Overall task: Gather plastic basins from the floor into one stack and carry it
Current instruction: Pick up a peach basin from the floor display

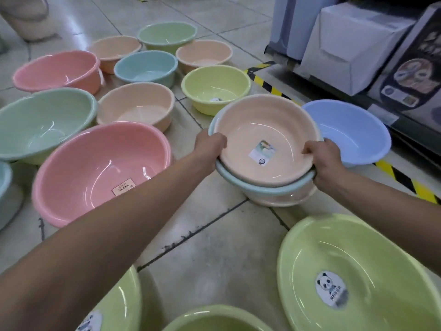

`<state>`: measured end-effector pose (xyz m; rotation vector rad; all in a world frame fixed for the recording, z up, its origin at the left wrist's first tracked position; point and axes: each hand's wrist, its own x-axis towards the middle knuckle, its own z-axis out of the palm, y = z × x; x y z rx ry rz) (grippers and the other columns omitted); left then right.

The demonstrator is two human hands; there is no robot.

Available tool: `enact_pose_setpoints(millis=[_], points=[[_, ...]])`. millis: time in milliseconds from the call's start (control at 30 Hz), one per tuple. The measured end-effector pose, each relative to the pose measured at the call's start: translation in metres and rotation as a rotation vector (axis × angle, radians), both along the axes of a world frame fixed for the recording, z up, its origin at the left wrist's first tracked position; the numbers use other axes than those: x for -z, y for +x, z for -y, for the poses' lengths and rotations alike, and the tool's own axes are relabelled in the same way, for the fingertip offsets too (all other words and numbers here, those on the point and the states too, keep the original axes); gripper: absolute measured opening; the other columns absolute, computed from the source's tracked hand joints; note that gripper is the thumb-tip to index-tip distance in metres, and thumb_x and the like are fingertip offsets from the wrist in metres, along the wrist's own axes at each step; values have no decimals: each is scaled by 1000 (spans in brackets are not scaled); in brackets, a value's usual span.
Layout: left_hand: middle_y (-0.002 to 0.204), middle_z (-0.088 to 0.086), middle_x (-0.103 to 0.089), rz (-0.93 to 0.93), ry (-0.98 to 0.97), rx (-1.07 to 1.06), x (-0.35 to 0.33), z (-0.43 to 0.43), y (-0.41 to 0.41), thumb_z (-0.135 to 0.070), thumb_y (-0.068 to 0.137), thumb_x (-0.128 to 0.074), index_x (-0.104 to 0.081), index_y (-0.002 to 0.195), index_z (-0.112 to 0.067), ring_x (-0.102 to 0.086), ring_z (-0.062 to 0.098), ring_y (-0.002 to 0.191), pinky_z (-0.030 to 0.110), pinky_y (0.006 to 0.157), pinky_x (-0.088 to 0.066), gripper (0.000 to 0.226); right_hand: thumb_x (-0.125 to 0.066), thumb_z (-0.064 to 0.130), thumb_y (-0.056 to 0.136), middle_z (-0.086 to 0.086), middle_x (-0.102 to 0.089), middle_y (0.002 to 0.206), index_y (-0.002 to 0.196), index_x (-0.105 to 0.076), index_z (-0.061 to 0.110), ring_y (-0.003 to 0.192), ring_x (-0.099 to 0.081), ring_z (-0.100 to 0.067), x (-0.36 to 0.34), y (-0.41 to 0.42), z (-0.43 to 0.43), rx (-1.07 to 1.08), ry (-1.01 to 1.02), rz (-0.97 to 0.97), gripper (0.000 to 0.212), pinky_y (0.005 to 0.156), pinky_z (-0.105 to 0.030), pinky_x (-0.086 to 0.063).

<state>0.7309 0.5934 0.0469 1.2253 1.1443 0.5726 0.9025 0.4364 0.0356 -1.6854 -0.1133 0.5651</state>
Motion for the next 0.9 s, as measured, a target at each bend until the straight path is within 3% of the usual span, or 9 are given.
enact_pose_setpoints(millis=[100,167,300,400,567,700,800,900], points=[[98,18,-64,-47,-6,0,21,-2,30,-8,52,-52,-60,115,-2,-61,34,86,33,64,-52,63,-55,1,71,-8,-55,83,88,-55,14,74,-52,-25,16,27,2,-2,-29,-11,22,63,-30,-42],[106,21,-64,-80,-22,18,38,-2,45,-8,52,-51,-58,118,0,-62,36,92,34,67,-52,67,-54,0,71,-9,-56,83,96,-57,11,71,-52,-24,30,40,5,-5,-55,-12,28,62,-29,-42],[105,21,-60,-133,-71,58,61,5,57,3,69,-51,-55,118,1,-59,35,92,36,72,-51,50,-57,3,65,-7,-58,79,87,-59,12,73,-53,-26,59,51,14,5,-124,-54,23,62,-30,-42],[102,20,-59,-166,-101,75,76,10,59,4,71,-48,-54,116,-3,-58,36,90,40,74,-53,46,-57,7,58,-12,-60,84,99,-63,6,72,-55,-27,80,54,18,5,-132,-86,42,58,-28,-43],[91,9,-60,-159,-105,95,97,11,52,3,77,-48,-55,110,-11,-56,24,75,27,57,-46,37,-56,16,53,-15,-65,103,110,-59,12,83,-60,-31,102,53,20,-42,-167,-81,57,70,-38,-50],[91,6,-61,-153,-104,81,104,14,49,-8,77,-54,-57,108,-16,-57,24,77,27,57,-43,33,-58,16,68,-6,-63,100,117,-55,18,88,-60,-27,108,50,26,-61,-162,-78,48,72,-34,-48],[93,10,-64,-129,-248,21,104,20,46,-11,77,-58,-57,112,-11,-61,27,77,34,67,-55,34,-59,16,71,-8,-62,95,116,-56,13,81,-59,-27,112,43,26,20,-137,-175,45,68,-33,-47],[89,14,-63,-114,-242,-12,98,22,46,-4,76,-58,-57,113,-2,-61,29,76,39,76,-56,38,-59,12,69,-13,-63,94,118,-58,8,76,-59,-27,107,38,27,34,-90,-252,49,62,-30,-49]])
